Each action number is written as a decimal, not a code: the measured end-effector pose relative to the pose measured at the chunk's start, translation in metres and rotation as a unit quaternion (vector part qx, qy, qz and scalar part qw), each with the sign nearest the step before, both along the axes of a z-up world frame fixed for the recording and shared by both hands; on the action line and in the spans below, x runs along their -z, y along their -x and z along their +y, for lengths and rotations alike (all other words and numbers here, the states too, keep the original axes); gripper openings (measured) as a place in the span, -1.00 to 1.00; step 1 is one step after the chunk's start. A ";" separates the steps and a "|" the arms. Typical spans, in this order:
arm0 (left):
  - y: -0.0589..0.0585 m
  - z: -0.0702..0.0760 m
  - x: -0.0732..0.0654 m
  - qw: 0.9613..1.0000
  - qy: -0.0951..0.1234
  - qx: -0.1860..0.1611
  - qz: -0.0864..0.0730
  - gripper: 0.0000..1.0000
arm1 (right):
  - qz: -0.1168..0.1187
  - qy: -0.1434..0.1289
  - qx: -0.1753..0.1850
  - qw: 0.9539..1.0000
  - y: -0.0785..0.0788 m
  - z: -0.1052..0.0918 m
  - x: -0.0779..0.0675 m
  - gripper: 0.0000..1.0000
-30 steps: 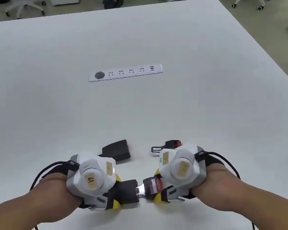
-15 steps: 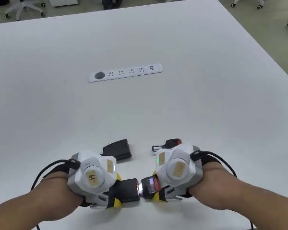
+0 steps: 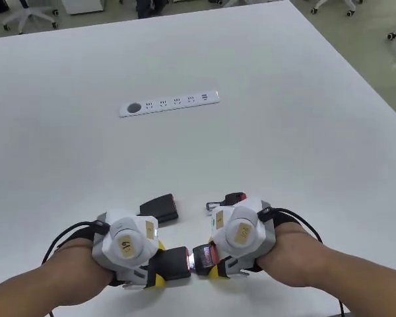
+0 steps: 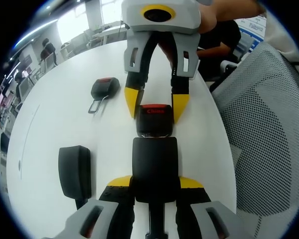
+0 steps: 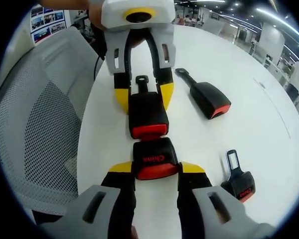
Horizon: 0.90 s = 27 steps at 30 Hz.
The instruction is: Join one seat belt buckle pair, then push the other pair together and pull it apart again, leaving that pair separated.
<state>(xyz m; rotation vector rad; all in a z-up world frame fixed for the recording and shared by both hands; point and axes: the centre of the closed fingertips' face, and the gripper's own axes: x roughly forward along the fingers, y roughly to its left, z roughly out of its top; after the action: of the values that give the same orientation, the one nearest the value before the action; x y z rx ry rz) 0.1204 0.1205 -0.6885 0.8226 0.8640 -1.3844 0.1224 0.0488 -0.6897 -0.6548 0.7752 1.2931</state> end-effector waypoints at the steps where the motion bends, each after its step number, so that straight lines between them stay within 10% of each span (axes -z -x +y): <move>1: 0.000 0.000 0.000 1.000 -0.001 0.001 0.000 -0.38 | 0.001 0.000 0.000 1.000 0.000 -0.001 0.000 -0.40; 27: -0.003 0.001 0.001 0.999 -0.044 -0.003 -0.008 -0.27 | 0.025 -0.050 0.004 0.998 -0.002 0.005 -0.003 -0.33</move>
<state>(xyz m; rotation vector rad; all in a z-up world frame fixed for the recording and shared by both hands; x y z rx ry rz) 0.1231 0.1217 -0.6893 0.8962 0.9189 -1.3409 0.1245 0.0535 -0.6865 -0.5398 0.7474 1.3365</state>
